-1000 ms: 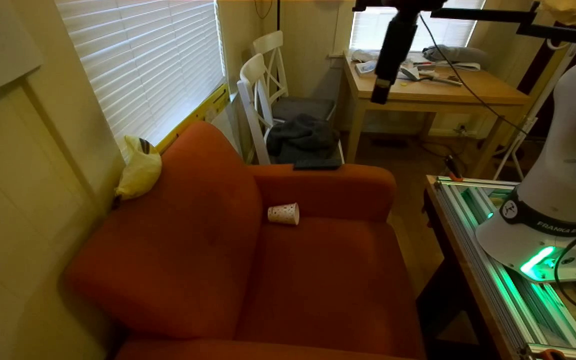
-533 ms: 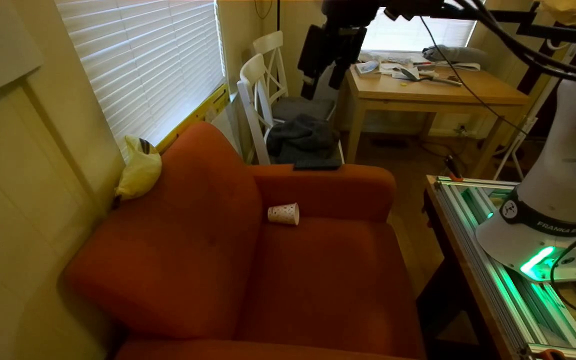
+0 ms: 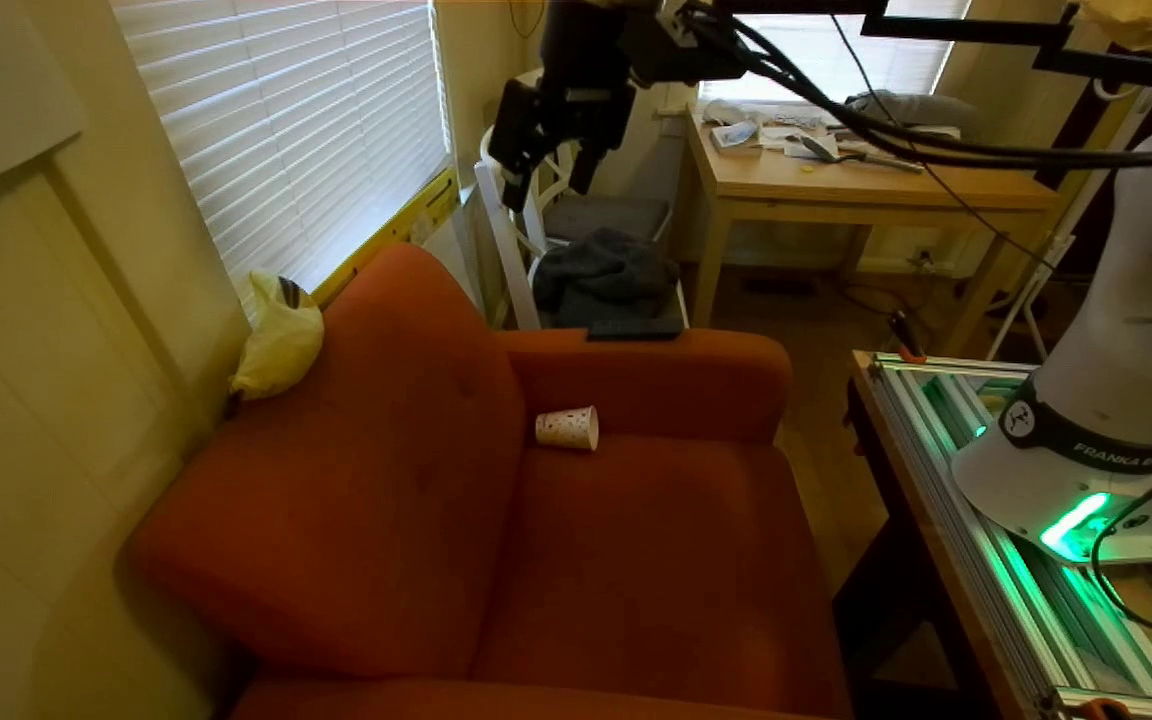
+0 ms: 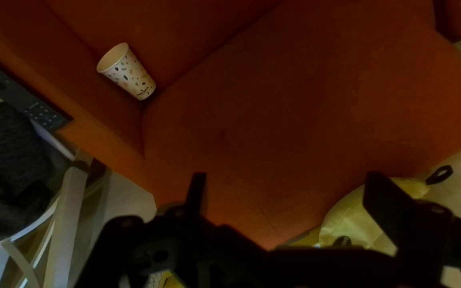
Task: Put the banana plush toy on the left armrest of the sofa on the right.
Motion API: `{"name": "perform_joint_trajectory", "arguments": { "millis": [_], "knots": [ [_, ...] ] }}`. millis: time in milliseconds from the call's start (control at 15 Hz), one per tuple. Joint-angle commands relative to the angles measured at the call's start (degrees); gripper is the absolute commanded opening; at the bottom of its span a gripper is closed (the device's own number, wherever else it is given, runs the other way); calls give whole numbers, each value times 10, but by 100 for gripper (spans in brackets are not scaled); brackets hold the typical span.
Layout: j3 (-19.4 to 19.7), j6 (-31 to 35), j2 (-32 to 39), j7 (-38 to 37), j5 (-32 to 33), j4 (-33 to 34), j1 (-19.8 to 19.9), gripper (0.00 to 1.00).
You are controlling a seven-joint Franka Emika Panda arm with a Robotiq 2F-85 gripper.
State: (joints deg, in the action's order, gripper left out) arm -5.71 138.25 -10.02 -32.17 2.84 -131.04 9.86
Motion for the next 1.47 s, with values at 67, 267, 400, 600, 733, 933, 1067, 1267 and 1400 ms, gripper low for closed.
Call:
{"name": "perform_joint_trajectory", "arguments": {
  "millis": [67, 267, 400, 600, 733, 933, 1067, 1267, 1400],
  "knots": [
    [21, -1, 30, -9, 21, 25, -22, 100],
    [24, -2, 50, -12, 25, 41, -25, 100],
    [24, -2, 50, -13, 26, 43, -26, 100],
    [24, -2, 51, -13, 26, 43, -26, 100],
    [27, 13, 66, -25, 21, 54, -25, 100],
    [40, 45, 101, -5, -5, 76, -37, 100],
    [47, 73, 128, 8, -23, 93, -44, 100],
    [55, 118, 174, 42, -65, 125, -52, 100],
    [56, 138, 205, 75, -100, 149, -54, 100]
  ]
}}
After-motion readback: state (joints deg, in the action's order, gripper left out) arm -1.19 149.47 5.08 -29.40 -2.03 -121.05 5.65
